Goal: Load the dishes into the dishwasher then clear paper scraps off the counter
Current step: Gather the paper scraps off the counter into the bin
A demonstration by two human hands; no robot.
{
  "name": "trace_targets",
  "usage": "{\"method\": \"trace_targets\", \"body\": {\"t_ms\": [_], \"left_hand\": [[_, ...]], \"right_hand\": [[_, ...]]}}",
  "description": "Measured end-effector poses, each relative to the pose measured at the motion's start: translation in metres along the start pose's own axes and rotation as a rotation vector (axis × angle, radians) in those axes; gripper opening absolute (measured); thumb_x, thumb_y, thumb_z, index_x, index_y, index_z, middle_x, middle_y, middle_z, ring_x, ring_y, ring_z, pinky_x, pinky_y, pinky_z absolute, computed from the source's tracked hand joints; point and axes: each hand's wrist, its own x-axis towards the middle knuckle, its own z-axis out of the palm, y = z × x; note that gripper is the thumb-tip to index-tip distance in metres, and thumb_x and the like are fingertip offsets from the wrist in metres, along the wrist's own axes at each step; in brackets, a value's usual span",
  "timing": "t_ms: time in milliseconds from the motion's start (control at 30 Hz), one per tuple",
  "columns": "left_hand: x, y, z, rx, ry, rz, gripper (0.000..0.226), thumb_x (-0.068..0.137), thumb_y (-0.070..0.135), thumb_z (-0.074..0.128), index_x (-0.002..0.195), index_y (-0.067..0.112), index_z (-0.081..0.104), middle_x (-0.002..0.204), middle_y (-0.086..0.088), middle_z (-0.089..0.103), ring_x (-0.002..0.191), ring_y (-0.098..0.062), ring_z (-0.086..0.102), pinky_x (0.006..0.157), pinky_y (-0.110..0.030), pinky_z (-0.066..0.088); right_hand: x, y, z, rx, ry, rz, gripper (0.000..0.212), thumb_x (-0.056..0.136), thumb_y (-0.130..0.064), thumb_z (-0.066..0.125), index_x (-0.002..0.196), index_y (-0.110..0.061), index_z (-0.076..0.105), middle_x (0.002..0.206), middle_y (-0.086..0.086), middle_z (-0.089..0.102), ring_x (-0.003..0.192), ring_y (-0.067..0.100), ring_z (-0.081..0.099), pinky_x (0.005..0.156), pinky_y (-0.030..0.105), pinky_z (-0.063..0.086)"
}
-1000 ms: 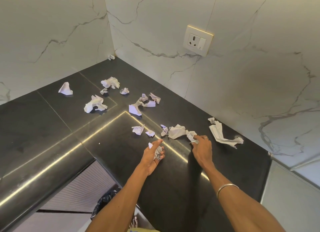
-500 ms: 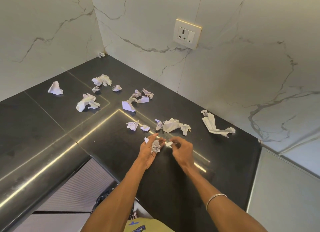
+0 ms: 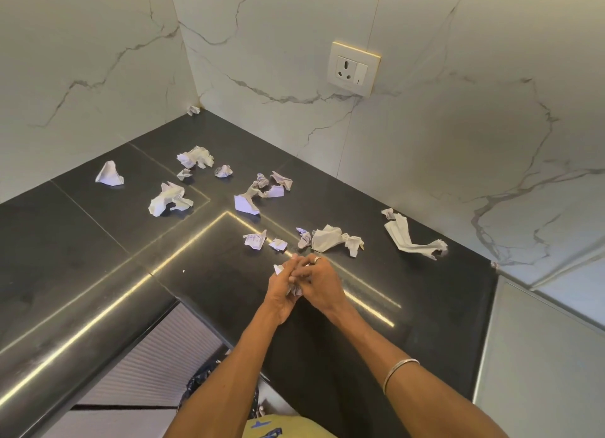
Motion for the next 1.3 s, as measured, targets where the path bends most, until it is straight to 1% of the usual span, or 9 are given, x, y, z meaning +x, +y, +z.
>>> {"method": "trace_targets", "body": {"t_ms": [133,233,333,467,533,667,900,1067,1300], "left_hand": [[0.002,0.002,0.010,-0.026,0.079,0.012,0.034,0.087,0.036,0.070,0.102,0.006,0.068,0.074,-0.008,0.066,0.048,-0.010,0.057,0.049,-0.023,0.052],[0.004,0.002,0.006,-0.032,0.094,0.001,0.027,0.088,0.036,0.070,0.094,0.011,0.064,0.070,-0.006,0.061,0.044,-0.007,0.050,0.050,-0.023,0.052],[0.006,0.002,0.003,-0.064,0.079,-0.024,0.026,0.091,0.038,0.067,0.095,0.013,0.059,0.069,-0.004,0.058,0.045,-0.007,0.049,0.052,-0.025,0.053],[0.006,0.002,0.005,-0.066,0.085,-0.016,0.033,0.090,0.042,0.066,0.097,0.011,0.057,0.071,-0.006,0.058,0.046,-0.007,0.050,0.054,-0.027,0.055],[0.006,0.002,0.005,-0.074,0.086,-0.012,0.036,0.089,0.043,0.066,0.100,0.010,0.057,0.072,-0.006,0.058,0.047,-0.008,0.051,0.056,-0.029,0.056],[0.007,0.003,0.004,-0.077,0.072,-0.011,0.039,0.089,0.045,0.064,0.101,0.009,0.055,0.074,-0.007,0.059,0.054,-0.011,0.054,0.062,-0.033,0.058],[0.009,0.000,0.015,-0.091,0.129,0.004,0.042,0.091,0.051,0.055,0.097,0.009,0.060,0.074,-0.009,0.062,0.065,-0.017,0.062,0.063,-0.033,0.057],[0.016,-0.004,0.033,-0.108,0.201,-0.013,0.050,0.091,0.051,0.057,0.108,0.004,0.063,0.077,-0.008,0.070,0.070,-0.019,0.068,0.068,-0.034,0.059],[0.012,-0.025,0.058,-0.072,0.002,-0.118,0.071,0.082,0.073,0.043,0.107,0.012,0.070,0.097,-0.011,0.075,0.086,-0.024,0.073,0.071,-0.035,0.058]], "right_hand": [[0.009,0.010,-0.021,0.250,0.208,0.223,0.029,0.095,-0.028,0.054,0.078,-0.024,0.077,0.082,-0.009,0.068,0.076,0.004,0.062,0.064,0.013,0.041],[0.021,0.034,-0.039,0.044,0.336,0.367,0.019,0.093,-0.028,0.055,0.102,-0.022,0.071,0.105,-0.003,0.062,0.096,0.013,0.058,0.073,0.011,0.037],[0.034,0.061,-0.060,-0.106,0.314,0.484,0.046,0.087,-0.015,0.064,0.131,-0.024,0.054,0.134,0.004,0.046,0.121,0.023,0.043,0.091,0.029,0.043],[0.056,0.095,-0.070,-0.081,0.066,0.561,0.066,0.089,-0.032,0.067,0.149,-0.028,0.039,0.149,0.010,0.042,0.136,0.033,0.040,0.109,0.045,0.037],[0.063,0.107,-0.067,-0.147,-0.031,0.548,0.052,0.089,-0.037,0.067,0.138,-0.029,0.055,0.144,0.008,0.049,0.132,0.033,0.043,0.108,0.043,0.038],[0.054,0.109,-0.061,-0.132,0.133,0.525,0.021,0.086,-0.016,0.068,0.104,-0.023,0.076,0.109,0.008,0.068,0.099,0.023,0.061,0.080,0.026,0.042],[0.018,0.085,-0.063,0.031,0.269,0.550,0.021,0.084,-0.009,0.071,0.103,-0.018,0.078,0.101,0.001,0.074,0.095,0.015,0.066,0.086,0.024,0.045],[0.003,0.050,-0.060,0.059,0.210,0.382,0.025,0.080,-0.008,0.073,0.101,-0.021,0.078,0.096,-0.008,0.076,0.079,-0.007,0.061,0.074,-0.004,0.038],[-0.006,0.007,-0.050,0.084,0.117,0.217,0.015,0.078,-0.043,0.080,0.086,-0.030,0.080,0.073,-0.015,0.074,0.062,-0.004,0.066,0.057,0.018,0.053]]}}
